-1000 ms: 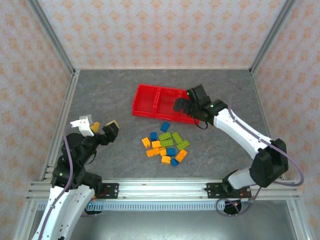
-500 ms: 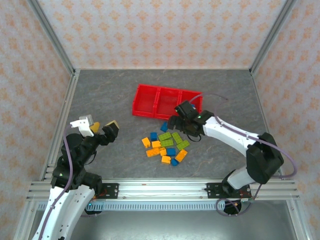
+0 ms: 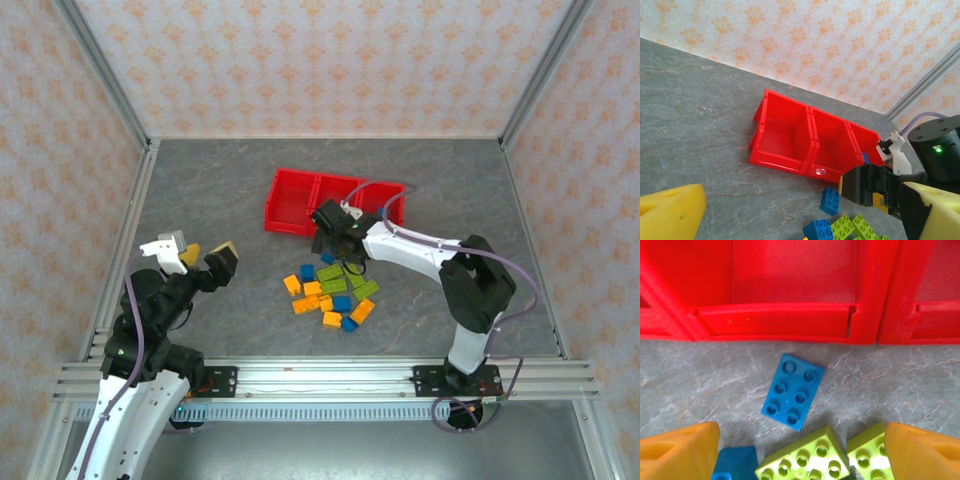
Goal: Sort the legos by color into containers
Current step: Pick up the lego from the center of the table.
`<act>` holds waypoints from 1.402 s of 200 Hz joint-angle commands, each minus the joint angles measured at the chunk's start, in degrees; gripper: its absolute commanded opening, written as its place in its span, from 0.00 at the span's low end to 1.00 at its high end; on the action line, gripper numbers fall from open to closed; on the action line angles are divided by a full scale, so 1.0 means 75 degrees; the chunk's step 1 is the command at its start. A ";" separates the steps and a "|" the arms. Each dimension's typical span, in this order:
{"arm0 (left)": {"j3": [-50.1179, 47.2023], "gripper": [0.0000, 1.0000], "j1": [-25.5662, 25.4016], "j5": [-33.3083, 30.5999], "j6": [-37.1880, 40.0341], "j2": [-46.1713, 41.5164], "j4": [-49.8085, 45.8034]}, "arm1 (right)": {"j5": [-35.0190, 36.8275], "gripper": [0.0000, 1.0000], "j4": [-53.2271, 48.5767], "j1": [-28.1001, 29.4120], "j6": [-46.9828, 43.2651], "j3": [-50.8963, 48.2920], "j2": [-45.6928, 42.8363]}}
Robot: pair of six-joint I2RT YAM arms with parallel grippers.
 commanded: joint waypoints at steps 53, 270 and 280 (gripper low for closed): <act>-0.0073 0.99 0.0074 0.0262 0.0208 -0.0077 0.0315 | 0.0500 0.77 -0.0101 0.0054 0.0182 0.0838 0.1145; -0.0093 0.99 0.0069 0.0297 0.0226 -0.0219 0.0373 | 0.0558 0.51 -0.0450 0.0171 -0.0441 0.1743 0.2288; -0.0093 0.99 0.0075 0.0297 0.0229 -0.0212 0.0373 | 0.0547 0.51 -0.0451 0.0177 -0.0461 0.1806 0.2328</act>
